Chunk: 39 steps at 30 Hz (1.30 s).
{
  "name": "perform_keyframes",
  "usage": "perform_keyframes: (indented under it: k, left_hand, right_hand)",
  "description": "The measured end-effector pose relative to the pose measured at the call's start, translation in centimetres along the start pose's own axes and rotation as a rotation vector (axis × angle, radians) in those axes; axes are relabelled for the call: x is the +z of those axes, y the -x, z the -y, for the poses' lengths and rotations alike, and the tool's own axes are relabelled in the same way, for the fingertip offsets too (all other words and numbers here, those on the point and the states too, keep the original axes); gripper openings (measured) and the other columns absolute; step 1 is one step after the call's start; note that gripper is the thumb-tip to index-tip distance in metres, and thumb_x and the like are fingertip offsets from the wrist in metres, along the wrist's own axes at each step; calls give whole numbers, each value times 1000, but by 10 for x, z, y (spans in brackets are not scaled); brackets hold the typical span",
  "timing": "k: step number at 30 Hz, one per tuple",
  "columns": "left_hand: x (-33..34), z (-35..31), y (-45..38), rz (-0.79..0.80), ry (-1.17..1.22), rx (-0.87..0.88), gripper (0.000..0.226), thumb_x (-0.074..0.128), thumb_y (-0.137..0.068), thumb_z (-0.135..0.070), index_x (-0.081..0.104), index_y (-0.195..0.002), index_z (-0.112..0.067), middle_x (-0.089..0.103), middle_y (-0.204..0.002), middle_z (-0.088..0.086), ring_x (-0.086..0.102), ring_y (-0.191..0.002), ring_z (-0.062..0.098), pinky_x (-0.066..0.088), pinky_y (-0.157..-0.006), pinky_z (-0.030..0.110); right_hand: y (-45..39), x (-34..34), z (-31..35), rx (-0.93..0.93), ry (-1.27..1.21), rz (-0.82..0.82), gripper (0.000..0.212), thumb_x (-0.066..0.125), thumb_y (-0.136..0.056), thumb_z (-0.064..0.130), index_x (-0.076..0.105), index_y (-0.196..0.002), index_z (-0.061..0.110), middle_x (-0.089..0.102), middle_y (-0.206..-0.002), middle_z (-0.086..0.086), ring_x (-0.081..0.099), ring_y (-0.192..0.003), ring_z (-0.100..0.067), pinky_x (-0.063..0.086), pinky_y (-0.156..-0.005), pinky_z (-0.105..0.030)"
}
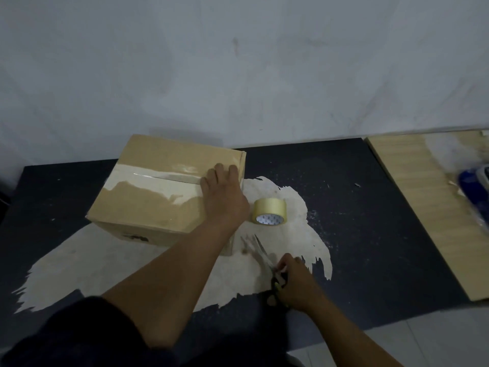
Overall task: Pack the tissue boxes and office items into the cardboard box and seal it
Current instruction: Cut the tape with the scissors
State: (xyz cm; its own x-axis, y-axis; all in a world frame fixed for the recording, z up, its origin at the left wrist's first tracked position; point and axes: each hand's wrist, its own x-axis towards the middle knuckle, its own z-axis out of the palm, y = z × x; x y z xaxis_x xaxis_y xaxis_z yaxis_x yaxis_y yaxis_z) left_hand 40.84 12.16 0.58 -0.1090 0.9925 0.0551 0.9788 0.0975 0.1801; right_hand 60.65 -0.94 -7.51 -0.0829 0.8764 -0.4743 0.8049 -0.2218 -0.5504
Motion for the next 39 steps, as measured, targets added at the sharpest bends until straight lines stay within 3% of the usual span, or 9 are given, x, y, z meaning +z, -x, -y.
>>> perform_keyframes:
  k: [5, 10, 12, 16, 20, 22, 25, 33, 39]
  left_hand:
    - [6, -21, -13, -37, -142, -88, 57, 67, -67, -14, 37, -115, -18, 44, -118, 10, 47, -103, 30, 38, -88, 43]
    - [14, -24, -16, -107, -233, -46, 52, 68, -63, -11, 38, -106, -17, 46, -106, 8, 48, -91, 26, 38, -78, 40]
    - [14, -25, -18, -117, -263, -35, 49, 66, -63, -11, 38, -104, -16, 44, -103, 7, 45, -87, 24, 37, -75, 39]
    - [18, -23, -23, -151, -298, -21, 46, 63, -66, -14, 37, -103, -16, 42, -100, 5, 42, -83, 22, 33, -74, 38]
    - [20, -24, -24, -185, -338, -5, 41, 63, -70, -14, 40, -104, -16, 45, -99, 5, 45, -81, 22, 34, -73, 36]
    - [21, -23, -24, -195, -336, -5, 38, 62, -72, -14, 41, -104, -14, 45, -99, 6, 45, -82, 23, 35, -74, 37]
    - [21, -19, -22, -200, -295, -15, 41, 62, -70, -19, 39, -103, -13, 43, -101, 7, 41, -82, 24, 32, -74, 39]
    - [19, -23, -19, -203, -309, -36, 44, 62, -70, -17, 39, -107, -13, 44, -102, 6, 42, -83, 23, 32, -74, 37]
    - [17, -27, -19, -182, -350, -47, 41, 66, -73, -13, 42, -106, -14, 46, -99, 6, 45, -81, 23, 34, -72, 36]
  right_hand:
    - [-5, -18, -21, -72, 575, -34, 43, 72, -82, 28, 45, -113, 16, 36, -121, -4, 50, -82, -20, 44, -63, -35]
    - [-27, -34, -21, -72, 749, 9, 23, 73, -84, 23, 66, -105, 17, 42, -122, -2, 48, -108, -24, 50, -79, -40]
    - [-34, -39, -26, -32, 671, 67, 25, 74, -81, 20, 67, -105, 19, 47, -118, -1, 49, -112, -24, 50, -87, -41]
    - [-52, -54, -46, 190, -18, -170, 55, 85, -56, 8, 52, -99, 17, 56, -104, -7, 58, -87, -23, 47, -57, -31]
    - [-90, -78, -43, 135, -475, -212, 97, 79, -69, -14, 33, -147, 21, 52, -130, -5, 63, -109, -30, 56, -85, -46]
    - [-104, -88, -37, 105, -586, -173, 98, 73, -74, -21, 31, -153, 17, 51, -130, -8, 62, -110, -30, 58, -83, -38]
    - [-106, -95, -35, 55, -451, -167, 71, 76, -76, -15, 54, -138, 11, 61, -111, -12, 64, -92, -26, 52, -59, -15]
    - [-101, -85, -4, -137, -321, -241, 42, 95, -62, 20, 66, -91, 24, 68, -93, 6, 63, -88, -12, 47, -66, -24]
    - [-100, -87, 12, -225, 29, -338, 58, 94, -63, 22, 72, -117, 20, 71, -120, -1, 64, -110, -25, 50, -95, -44]
